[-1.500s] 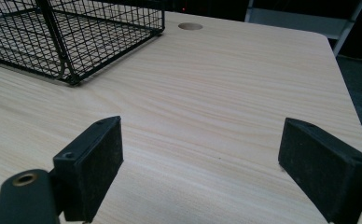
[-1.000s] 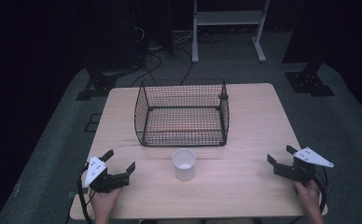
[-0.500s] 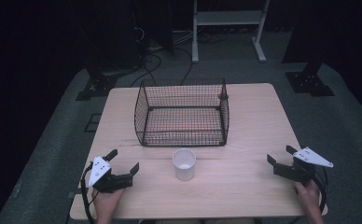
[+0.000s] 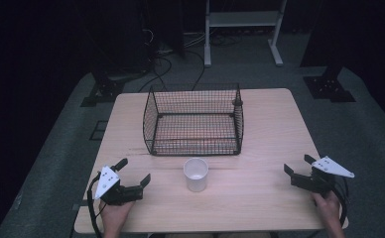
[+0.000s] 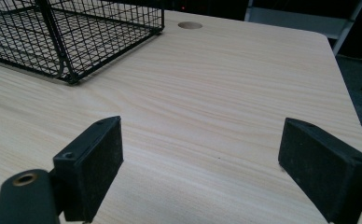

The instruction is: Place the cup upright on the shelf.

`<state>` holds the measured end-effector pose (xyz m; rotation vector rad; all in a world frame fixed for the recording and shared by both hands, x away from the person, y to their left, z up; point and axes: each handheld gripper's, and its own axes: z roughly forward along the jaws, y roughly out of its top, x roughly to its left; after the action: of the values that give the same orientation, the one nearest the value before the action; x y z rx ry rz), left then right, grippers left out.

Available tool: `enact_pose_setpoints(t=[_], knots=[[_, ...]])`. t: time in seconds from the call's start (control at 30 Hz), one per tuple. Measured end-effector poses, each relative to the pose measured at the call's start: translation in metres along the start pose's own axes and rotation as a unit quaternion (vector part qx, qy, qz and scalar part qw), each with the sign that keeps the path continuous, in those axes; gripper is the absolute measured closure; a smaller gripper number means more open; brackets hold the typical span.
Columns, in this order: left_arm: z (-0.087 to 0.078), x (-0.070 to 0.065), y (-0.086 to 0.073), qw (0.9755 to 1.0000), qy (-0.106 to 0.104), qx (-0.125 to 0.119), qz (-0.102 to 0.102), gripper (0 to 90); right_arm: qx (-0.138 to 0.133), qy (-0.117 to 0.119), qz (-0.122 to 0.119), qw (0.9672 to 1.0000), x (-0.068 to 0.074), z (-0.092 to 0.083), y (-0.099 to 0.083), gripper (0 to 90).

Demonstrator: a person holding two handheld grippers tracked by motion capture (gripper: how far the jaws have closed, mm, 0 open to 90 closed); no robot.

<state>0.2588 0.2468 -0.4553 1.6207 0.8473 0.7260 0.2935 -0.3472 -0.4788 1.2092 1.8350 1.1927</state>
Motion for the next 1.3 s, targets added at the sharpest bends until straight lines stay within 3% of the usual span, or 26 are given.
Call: enact_pose_setpoints(t=[0.57,1.3], knots=[[0.004,-0.013,0.007,0.9993,-0.035,-0.005,0.013,1.2,0.001,0.001,0.0,1.0,0.0,0.0,0.0,13.0],[0.008,-0.033,0.019,0.9939,-0.104,-0.015,0.035,1.2,0.001,0.001,0.001,1.0,0.0,0.0,0.0,13.1]])
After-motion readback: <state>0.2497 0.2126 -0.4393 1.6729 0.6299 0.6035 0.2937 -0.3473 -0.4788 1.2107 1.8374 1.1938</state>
